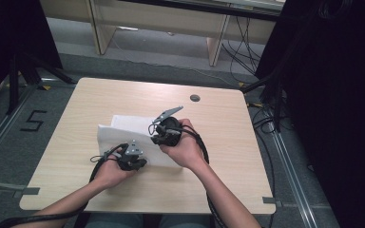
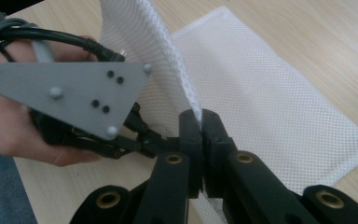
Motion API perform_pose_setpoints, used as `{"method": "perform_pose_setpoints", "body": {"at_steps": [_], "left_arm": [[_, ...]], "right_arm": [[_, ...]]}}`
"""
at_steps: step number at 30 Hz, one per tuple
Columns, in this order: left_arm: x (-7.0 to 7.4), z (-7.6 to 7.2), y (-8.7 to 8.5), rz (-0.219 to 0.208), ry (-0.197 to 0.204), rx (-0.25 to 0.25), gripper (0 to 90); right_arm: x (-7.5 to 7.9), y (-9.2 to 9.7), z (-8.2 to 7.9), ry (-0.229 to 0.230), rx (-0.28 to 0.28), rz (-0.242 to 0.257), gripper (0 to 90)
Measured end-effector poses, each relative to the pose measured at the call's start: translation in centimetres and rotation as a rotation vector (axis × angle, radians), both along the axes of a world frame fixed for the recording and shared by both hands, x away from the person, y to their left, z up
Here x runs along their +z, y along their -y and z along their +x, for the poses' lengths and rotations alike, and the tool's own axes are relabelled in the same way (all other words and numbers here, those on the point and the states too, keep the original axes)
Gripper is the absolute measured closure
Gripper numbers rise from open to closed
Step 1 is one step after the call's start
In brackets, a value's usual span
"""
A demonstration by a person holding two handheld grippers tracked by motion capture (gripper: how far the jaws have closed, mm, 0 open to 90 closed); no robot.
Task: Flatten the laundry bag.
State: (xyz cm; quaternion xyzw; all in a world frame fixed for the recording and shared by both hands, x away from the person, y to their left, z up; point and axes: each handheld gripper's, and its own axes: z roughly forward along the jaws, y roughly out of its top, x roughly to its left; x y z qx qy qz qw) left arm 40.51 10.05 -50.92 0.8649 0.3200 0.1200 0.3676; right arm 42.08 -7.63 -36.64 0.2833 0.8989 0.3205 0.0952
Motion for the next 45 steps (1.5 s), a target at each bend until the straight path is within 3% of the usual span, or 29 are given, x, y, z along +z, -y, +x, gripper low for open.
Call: {"method": "perform_pose_setpoints", "body": {"at_steps": [2, 4, 5, 7, 9, 12, 18, 23, 25, 28, 32, 34, 36, 37, 40, 41, 42, 45], "left_arm": [[0.0, 0.2, 0.0, 0.001, 0.001, 0.002, 88.0], [-0.1, 0.5, 0.0, 0.0, 0.006, -0.021, 87.5], [-0.1, 0.5, -0.1, 0.002, 0.011, -0.021, 87.1], [0.0, 0.3, -0.1, 0.019, 0.012, -0.014, 87.3], [0.1, -0.1, 0.3, 0.01, -0.009, -0.007, 88.2], [0.3, -0.5, 0.8, 0.019, 0.0, -0.03, 89.1], [0.2, 0.0, 0.6, 0.014, 0.023, -0.024, 89.0], [0.2, 0.4, 0.2, 0.032, 0.04, -0.044, 87.0], [0.1, 0.5, 0.1, 0.031, 0.042, -0.041, 86.4], [0.1, 0.5, 0.0, 0.021, 0.022, -0.044, 84.8], [0.8, 0.0, -0.4, 0.004, -0.006, -0.061, 83.1], [1.3, -0.7, -1.0, -0.007, -0.029, -0.07, 82.0], [1.9, -1.7, -2.1, -0.003, -0.069, -0.075, 78.4], [2.0, -2.0, -2.6, -0.002, -0.073, -0.077, 77.5], [2.5, -2.9, -4.7, -0.01, -0.076, -0.049, 77.1], [2.7, -3.2, -5.6, -0.015, -0.075, -0.038, 76.8], [2.8, -3.4, -6.4, -0.015, -0.066, -0.018, 76.4], [3.1, -4.3, -8.7, -0.011, -0.052, 0.026, 75.4]], "right_arm": [[0.1, 0.0, -0.1, 0.01, -0.001, 0.0, 89.6], [0.1, -0.1, -0.4, -0.017, -0.018, 0.005, 89.6], [0.1, 0.0, -0.3, 0.011, -0.01, -0.002, 89.6], [0.1, 0.0, -0.4, 0.005, -0.014, 0.003, 89.6], [0.1, 0.1, -0.5, -0.009, -0.026, 0.0, 89.6], [0.0, 0.0, -0.6, -0.003, -0.023, 0.015, 89.5], [0.1, 0.2, -0.8, 0.019, -0.004, 0.005, 89.6], [0.1, -0.1, -1.3, -0.006, -0.008, 0.019, 89.5], [0.1, 0.0, -1.3, 0.022, 0.01, 0.006, 89.5], [-0.1, -0.3, -1.6, -0.009, -0.006, 0.017, 89.5], [-0.5, -0.2, -1.7, 0.019, 0.008, 0.02, 89.5], [-0.5, -0.2, -1.8, -0.003, 0.006, 0.016, 89.5], [-0.9, 0.0, -1.7, 0.017, 0.032, 0.01, 89.4], [-0.9, -0.1, -2.0, -0.017, -0.003, 0.005, 89.5], [-1.2, -0.1, -2.1, -0.002, 0.026, 0.01, 89.5], [-1.3, -0.1, -2.3, -0.018, 0.011, 0.011, 89.5], [-1.4, 0.0, -2.2, 0.005, 0.03, 0.001, 89.5], [-1.6, -0.2, -2.7, -0.016, 0.028, -0.002, 89.4]]}}
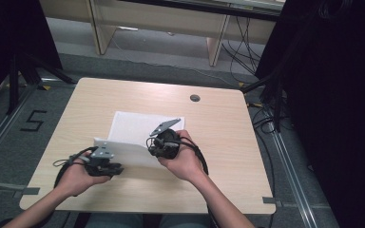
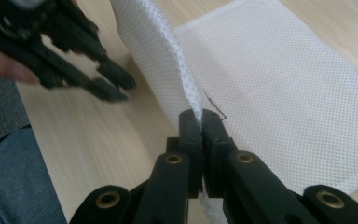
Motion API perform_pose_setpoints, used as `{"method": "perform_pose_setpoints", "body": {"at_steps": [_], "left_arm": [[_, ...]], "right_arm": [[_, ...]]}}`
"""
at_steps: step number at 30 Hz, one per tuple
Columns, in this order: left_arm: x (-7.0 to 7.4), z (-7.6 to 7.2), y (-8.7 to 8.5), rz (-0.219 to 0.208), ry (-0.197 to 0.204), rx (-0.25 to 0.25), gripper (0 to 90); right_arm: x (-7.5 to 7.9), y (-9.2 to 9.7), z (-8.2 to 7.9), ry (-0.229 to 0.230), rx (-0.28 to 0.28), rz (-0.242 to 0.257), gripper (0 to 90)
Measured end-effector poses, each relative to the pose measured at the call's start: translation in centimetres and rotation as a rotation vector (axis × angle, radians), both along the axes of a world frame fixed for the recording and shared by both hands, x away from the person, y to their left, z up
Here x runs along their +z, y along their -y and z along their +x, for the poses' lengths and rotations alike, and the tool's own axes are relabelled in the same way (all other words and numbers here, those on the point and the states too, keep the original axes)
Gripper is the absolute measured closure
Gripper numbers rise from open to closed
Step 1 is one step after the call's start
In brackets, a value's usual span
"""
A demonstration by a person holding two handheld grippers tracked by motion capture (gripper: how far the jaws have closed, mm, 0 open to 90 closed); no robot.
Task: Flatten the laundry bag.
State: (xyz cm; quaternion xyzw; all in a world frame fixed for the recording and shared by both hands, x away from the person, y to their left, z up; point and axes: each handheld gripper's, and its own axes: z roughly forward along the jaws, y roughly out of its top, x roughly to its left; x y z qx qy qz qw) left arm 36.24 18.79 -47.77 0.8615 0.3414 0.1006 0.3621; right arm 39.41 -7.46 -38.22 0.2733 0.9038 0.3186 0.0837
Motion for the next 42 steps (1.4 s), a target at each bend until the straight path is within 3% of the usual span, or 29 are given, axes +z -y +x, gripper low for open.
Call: {"method": "perform_pose_setpoints", "body": {"at_steps": [1, 2, 5, 7, 8, 10, 11, 12, 13, 17, 30, 32, 33, 35, 36, 37, 38, 39, 40, 41, 42], "left_arm": [[0.1, -0.2, -0.8, 0.009, 0.015, 0.014, 75.0], [0.1, -0.4, -1.5, 0.022, 0.024, 0.029, 74.5], [0.2, -0.7, -3.6, 0.017, 0.017, 0.084, 73.7], [0.3, -0.5, -4.5, 0.016, 0.021, 0.122, 73.6], [0.4, -0.3, -5.2, 0.044, 0.027, 0.127, 73.5], [0.4, 0.0, -5.9, 0.048, 0.019, 0.151, 73.0], [0.4, 0.3, -6.3, 0.067, 0.027, 0.163, 72.8], [0.4, 0.4, -6.4, 0.055, 0.022, 0.169, 72.4], [0.3, 0.5, -6.5, 0.06, 0.024, 0.178, 72.3], [0.1, 0.9, -6.7, 0.072, 0.024, 0.183, 72.2], [0.1, 1.2, -6.7, 0.065, 0.041, 0.215, 69.7], [0.1, 1.2, -6.6, 0.058, 0.065, 0.224, 68.6], [-0.1, 1.1, -6.3, 0.015, 0.086, 0.261, 68.4], [0.2, 1.2, -6.4, 0.007, 0.107, 0.273, 67.6], [0.5, 1.2, -6.9, 0.049, 0.103, 0.246, 67.1], [0.4, 1.2, -6.7, 0.02, 0.125, 0.277, 66.6], [0.4, 1.1, -6.6, 0.008, 0.123, 0.293, 66.1], [0.5, 1.2, -7.0, 0.045, 0.118, 0.253, 65.9], [0.5, 1.1, -7.0, 0.036, 0.104, 0.256, 65.8], [0.1, 1.1, -6.5, -0.02, 0.12, 0.295, 65.5], [0.1, 1.1, -6.5, -0.006, 0.126, 0.28, 65.1]], "right_arm": [[-0.1, -0.1, -0.2, -0.016, -0.009, 0.0, 89.4], [-0.3, -0.1, -0.1, 0.01, 0.021, 0.0, 89.4], [-0.4, 0.0, -0.7, -0.007, 0.013, -0.007, 89.3], [-0.7, 0.1, -0.8, 0.001, 0.038, -0.015, 89.3], [-0.8, 0.1, -1.0, -0.003, 0.034, -0.013, 89.3], [-1.0, 0.1, -1.4, -0.024, 0.012, -0.028, 89.1], [-1.2, 0.1, -1.4, -0.024, 0.034, -0.026, 89.0], [-1.4, 0.2, -1.6, -0.032, 0.039, -0.025, 89.1], [-1.5, 0.3, -1.6, -0.017, 0.048, -0.031, 89.1], [-1.8, 0.7, -2.0, -0.032, 0.049, -0.034, 89.0], [-4.4, 0.8, -3.8, -0.111, 0.069, -0.062, 88.8], [-4.8, 0.8, -3.9, -0.116, 0.084, -0.068, 88.7], [-5.1, 0.7, -4.0, -0.12, 0.085, -0.069, 88.7], [-5.4, 0.7, -4.1, -0.124, 0.089, -0.073, 88.6], [-5.5, 0.7, -4.3, -0.143, 0.079, -0.074, 88.6], [-5.7, 0.7, -4.3, -0.139, 0.082, -0.079, 88.6], [-5.9, 0.6, -4.4, -0.147, 0.085, -0.079, 88.6], [-6.1, 0.5, -4.5, -0.15, 0.084, -0.081, 88.6], [-6.2, 0.5, -4.5, -0.148, 0.088, -0.087, 88.6], [-6.4, 0.5, -4.7, -0.157, 0.09, -0.086, 88.6], [-6.5, 0.5, -4.8, -0.163, 0.093, -0.088, 88.5]]}}
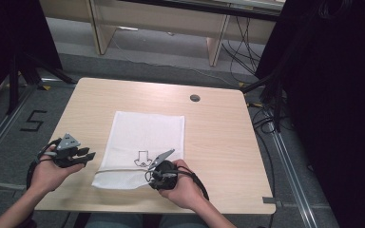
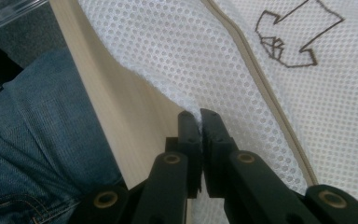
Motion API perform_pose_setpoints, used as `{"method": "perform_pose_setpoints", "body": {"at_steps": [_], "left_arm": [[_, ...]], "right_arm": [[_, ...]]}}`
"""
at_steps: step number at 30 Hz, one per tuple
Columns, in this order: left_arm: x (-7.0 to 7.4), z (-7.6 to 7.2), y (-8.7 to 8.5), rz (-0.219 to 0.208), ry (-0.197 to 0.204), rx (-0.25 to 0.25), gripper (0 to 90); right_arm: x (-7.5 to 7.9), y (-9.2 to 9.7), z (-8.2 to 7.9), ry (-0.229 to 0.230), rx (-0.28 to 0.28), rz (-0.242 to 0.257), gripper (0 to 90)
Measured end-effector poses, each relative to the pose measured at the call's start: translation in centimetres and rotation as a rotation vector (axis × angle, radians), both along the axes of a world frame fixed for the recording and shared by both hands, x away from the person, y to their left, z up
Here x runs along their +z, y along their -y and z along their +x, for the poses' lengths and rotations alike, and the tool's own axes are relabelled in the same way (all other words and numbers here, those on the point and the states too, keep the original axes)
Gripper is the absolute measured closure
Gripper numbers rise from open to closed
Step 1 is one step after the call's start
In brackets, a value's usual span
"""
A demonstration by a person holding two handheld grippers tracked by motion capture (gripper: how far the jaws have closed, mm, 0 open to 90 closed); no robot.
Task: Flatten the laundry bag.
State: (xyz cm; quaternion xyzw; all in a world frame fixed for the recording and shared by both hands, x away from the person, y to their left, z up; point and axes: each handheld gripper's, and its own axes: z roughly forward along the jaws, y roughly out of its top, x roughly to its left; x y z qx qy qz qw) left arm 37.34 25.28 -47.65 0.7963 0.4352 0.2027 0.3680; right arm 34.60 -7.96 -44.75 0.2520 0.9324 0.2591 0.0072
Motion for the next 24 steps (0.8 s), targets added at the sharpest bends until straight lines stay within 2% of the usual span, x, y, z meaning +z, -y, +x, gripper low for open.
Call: {"method": "perform_pose_setpoints", "body": {"at_steps": [2, 3, 4, 5, 7, 8, 9, 10, 13, 15, 16, 17, 18, 19, 22, 24], "left_arm": [[-0.1, 0.0, 0.2, -0.012, -0.013, -0.008, 64.2], [0.0, 0.0, 0.2, 0.015, -0.001, -0.022, 63.6], [0.0, -0.1, 0.4, 0.023, -0.001, -0.032, 63.1], [-0.1, -0.1, 0.6, 0.003, 0.005, -0.035, 62.2], [-0.2, -0.1, 1.0, 0.0, 0.008, -0.044, 60.8], [-0.2, -0.2, 1.1, 0.001, 0.004, -0.053, 60.1], [-0.2, -0.1, 1.3, 0.004, 0.021, -0.067, 59.9], [-0.3, -0.2, 1.5, 0.015, 0.021, -0.074, 59.7], [-0.5, -0.3, 2.1, 0.001, 0.013, -0.09, 59.0], [-0.6, -0.3, 2.3, 0.015, 0.019, -0.107, 58.3], [-0.7, -0.4, 2.5, 0.005, 0.013, -0.101, 57.4], [-0.7, -0.4, 2.7, 0.007, 0.013, -0.102, 56.9], [-0.7, -0.4, 2.8, 0.012, 0.016, -0.12, 56.5], [-0.8, -0.4, 2.9, 0.006, 0.013, -0.122, 56.0], [-0.9, -0.6, 3.3, 0.012, 0.012, -0.15, 54.9], [-1.0, -0.6, 3.5, 0.011, 0.008, -0.158, 54.2]], "right_arm": [[-0.3, 0.0, -0.1, 0.001, 0.014, 0.002, 88.4], [-0.4, 0.0, -0.2, 0.002, 0.014, -0.003, 88.4], [-0.5, 0.0, -0.3, 0.001, 0.018, -0.004, 88.4], [-0.7, 0.0, -0.5, -0.003, 0.021, -0.006, 88.4], [-0.9, 0.0, -0.7, -0.006, 0.027, -0.013, 88.3], [-1.1, -0.1, -0.8, -0.011, 0.03, -0.017, 88.2], [-1.2, -0.1, -0.9, -0.019, 0.034, -0.018, 88.1], [-1.3, -0.1, -1.0, -0.021, 0.03, -0.022, 88.0], [-1.8, -0.1, -1.2, -0.046, 0.03, -0.032, 87.6], [-2.1, -0.1, -1.4, -0.044, 0.034, -0.039, 87.4], [-2.2, -0.2, -1.7, -0.07, 0.014, -0.043, 87.2], [-2.3, -0.2, -1.7, -0.068, 0.02, -0.044, 87.1], [-2.4, -0.1, -1.6, -0.043, 0.047, -0.046, 87.0], [-2.5, -0.1, -1.7, -0.057, 0.034, -0.048, 86.9], [-2.8, 0.0, -1.8, -0.062, 0.045, -0.046, 86.1], [-2.8, -0.1, -2.1, -0.084, 0.018, -0.05, 85.0]]}}
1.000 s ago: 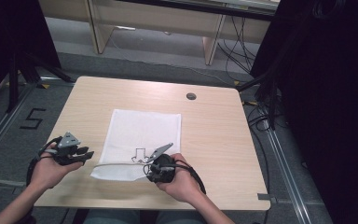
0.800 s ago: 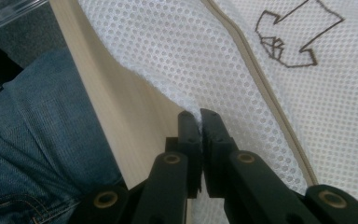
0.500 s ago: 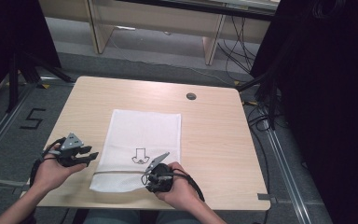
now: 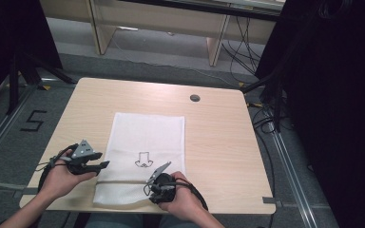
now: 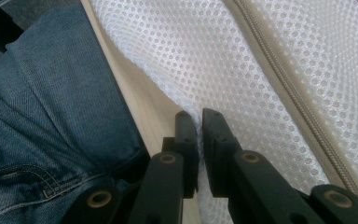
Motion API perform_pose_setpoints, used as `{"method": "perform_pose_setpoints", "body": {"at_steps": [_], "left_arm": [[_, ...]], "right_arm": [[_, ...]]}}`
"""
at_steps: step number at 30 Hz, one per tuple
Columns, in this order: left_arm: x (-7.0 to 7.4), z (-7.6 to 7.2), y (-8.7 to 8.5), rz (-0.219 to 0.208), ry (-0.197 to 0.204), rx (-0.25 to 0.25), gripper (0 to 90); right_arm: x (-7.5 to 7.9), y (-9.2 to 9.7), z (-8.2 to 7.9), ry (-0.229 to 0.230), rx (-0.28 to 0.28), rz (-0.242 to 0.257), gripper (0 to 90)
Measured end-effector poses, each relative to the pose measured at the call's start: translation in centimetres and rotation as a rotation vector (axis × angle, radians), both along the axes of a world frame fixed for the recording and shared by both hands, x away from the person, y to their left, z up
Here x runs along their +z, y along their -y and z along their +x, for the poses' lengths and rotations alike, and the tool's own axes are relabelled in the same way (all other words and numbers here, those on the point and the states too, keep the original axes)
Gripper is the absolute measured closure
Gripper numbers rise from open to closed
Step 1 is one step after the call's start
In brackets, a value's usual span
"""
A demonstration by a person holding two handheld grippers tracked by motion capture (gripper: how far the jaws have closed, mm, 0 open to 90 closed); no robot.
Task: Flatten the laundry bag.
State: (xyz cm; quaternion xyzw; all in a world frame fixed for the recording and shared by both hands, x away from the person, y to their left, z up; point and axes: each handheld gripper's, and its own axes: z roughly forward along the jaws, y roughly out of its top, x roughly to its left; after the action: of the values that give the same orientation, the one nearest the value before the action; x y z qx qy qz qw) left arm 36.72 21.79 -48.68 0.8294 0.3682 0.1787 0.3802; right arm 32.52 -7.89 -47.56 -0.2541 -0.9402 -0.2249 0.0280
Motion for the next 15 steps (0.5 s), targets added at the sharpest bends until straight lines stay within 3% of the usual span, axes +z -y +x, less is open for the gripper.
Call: {"method": "perform_pose_setpoints", "body": {"at_steps": [2, 3, 6, 11, 12, 13, 15], "left_arm": [[0.0, 0.0, 0.1, 0.005, 0.005, -0.019, 53.3], [0.0, -0.1, 0.3, -0.011, -0.005, -0.018, 52.7], [0.0, -0.1, 0.4, -0.004, 0.003, -0.032, 51.4], [-0.2, -0.2, 0.7, 0.001, -0.005, -0.044, 51.3], [-0.2, -0.2, 0.7, 0.009, -0.005, -0.042, 51.3], [-0.2, -0.2, 0.8, 0.009, -0.004, -0.05, 51.3], [-0.1, -0.2, 0.8, 0.001, -0.004, -0.053, 51.5]], "right_arm": [[0.0, 0.1, 0.1, 0.01, 0.015, 0.004, 82.2], [0.1, 0.1, 0.0, 0.006, 0.011, 0.008, 80.3], [0.5, 0.4, -0.1, -0.015, -0.013, 0.024, 75.5], [1.4, 1.1, 0.0, -0.032, -0.034, 0.077, 67.8], [1.5, 1.2, 0.2, -0.019, -0.025, 0.086, 67.3], [1.9, 1.3, 0.1, -0.036, -0.052, 0.093, 66.5], [2.2, 1.6, 0.5, -0.012, -0.046, 0.115, 66.6]]}}
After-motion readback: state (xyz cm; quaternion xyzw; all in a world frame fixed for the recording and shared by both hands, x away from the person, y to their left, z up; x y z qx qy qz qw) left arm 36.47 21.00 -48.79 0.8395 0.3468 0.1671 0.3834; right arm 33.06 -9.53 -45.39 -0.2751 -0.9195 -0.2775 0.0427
